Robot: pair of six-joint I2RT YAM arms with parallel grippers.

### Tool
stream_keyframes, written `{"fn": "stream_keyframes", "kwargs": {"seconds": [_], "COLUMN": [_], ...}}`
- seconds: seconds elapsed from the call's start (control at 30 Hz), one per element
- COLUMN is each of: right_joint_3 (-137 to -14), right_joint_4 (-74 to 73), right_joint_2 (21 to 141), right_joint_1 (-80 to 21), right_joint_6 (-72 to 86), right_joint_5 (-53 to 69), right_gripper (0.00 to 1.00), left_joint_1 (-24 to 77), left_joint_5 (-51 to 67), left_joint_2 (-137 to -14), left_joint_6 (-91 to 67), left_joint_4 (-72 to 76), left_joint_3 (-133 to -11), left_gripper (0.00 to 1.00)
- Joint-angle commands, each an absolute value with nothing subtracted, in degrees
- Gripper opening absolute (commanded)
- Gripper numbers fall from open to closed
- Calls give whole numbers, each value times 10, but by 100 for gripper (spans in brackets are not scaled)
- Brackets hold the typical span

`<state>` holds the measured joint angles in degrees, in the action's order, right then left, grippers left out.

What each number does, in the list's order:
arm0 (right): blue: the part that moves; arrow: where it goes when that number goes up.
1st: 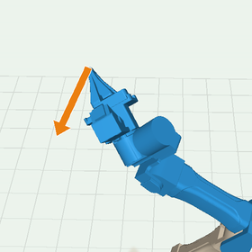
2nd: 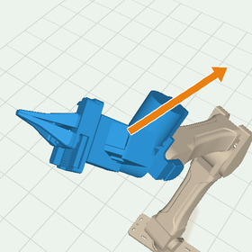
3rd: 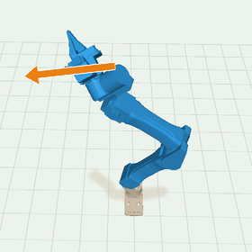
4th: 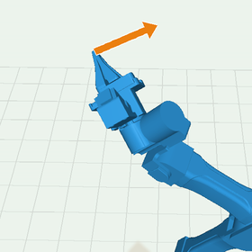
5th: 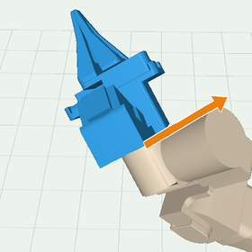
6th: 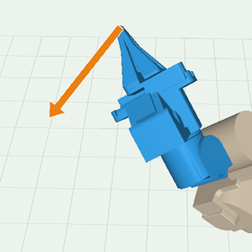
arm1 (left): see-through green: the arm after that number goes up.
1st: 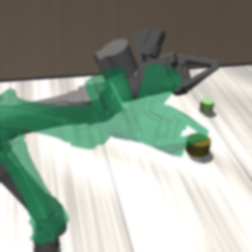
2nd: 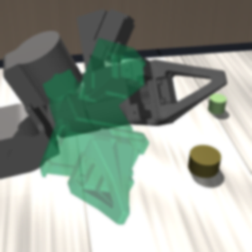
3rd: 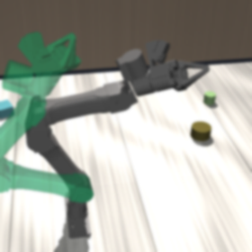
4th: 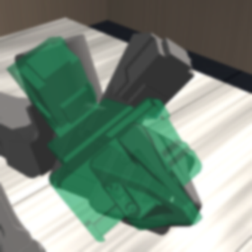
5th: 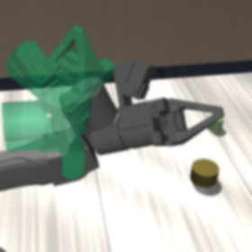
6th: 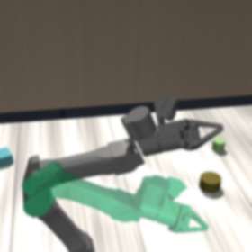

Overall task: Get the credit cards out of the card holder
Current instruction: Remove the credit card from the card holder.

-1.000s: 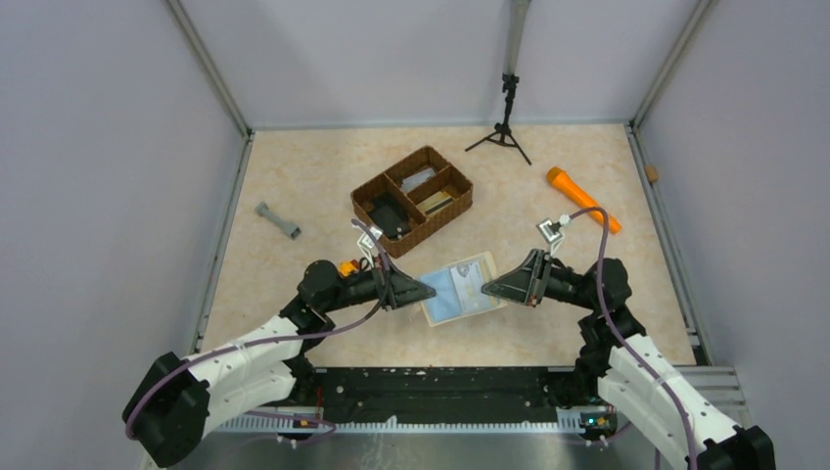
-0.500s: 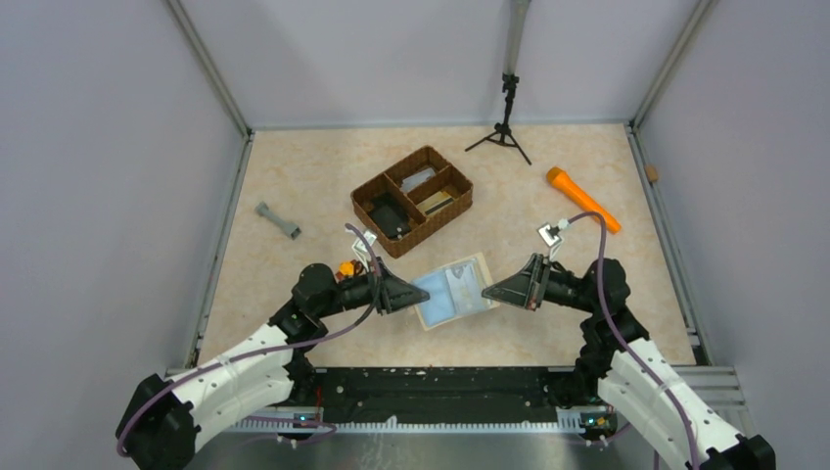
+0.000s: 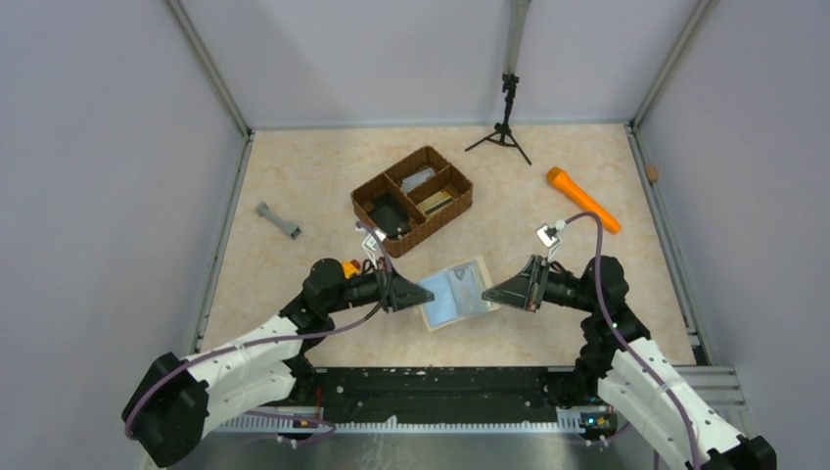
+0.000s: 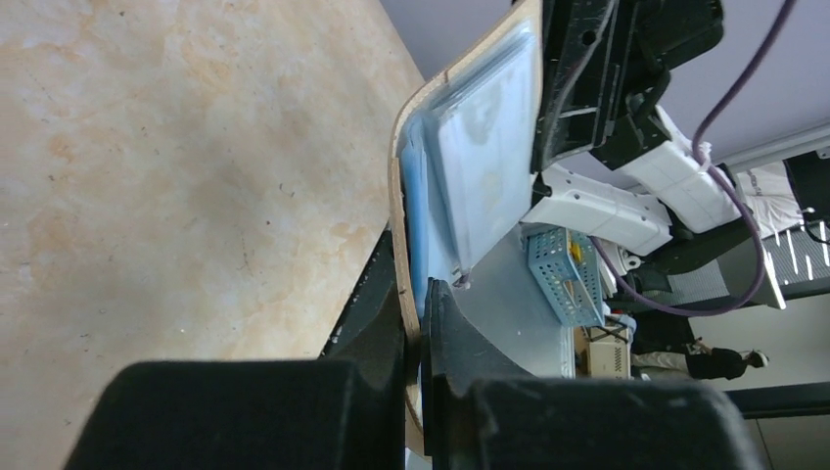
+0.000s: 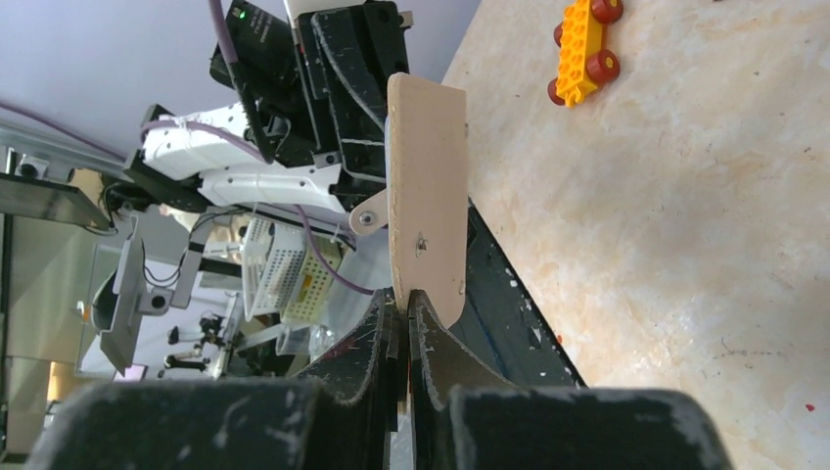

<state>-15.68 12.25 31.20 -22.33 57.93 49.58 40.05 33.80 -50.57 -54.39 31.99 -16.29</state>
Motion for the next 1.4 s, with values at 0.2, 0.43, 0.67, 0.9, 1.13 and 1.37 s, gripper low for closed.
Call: {"fn": "stream_keyframes", "kwargs": {"seconds": [0.2,0.43,0.67,0.9,1.13,1.37], "right_joint_3": [-211,-210,-232,-225,-237,-211], "right_joint_4": [103,81,-47,-31,-62,-22], "right_joint_2": [330,341,346,344,350,288], "right_joint_1": [-226,-227,-227,-227,-227,-227], "right_joint_6": [537,516,434,438,431,493], "right_joint_5": [515,496,437,442,423,417], "right_gripper": [0,0,24,52,0,0], "left_joint_1": [406,407,408,410,410,409], "left_joint_5": [348,359,366,368,359,299], "left_joint_2": [-601,-635,-621,-617,-602,-531], "left_joint_6": [-510,-512,-522,-525,-535,-506], "left_joint_4": [396,424,425,422,438,371], "left_joint_3": [-219,-235,-235,-229,-217,-191], "left_gripper": [0,0,0,0,0,21]}}
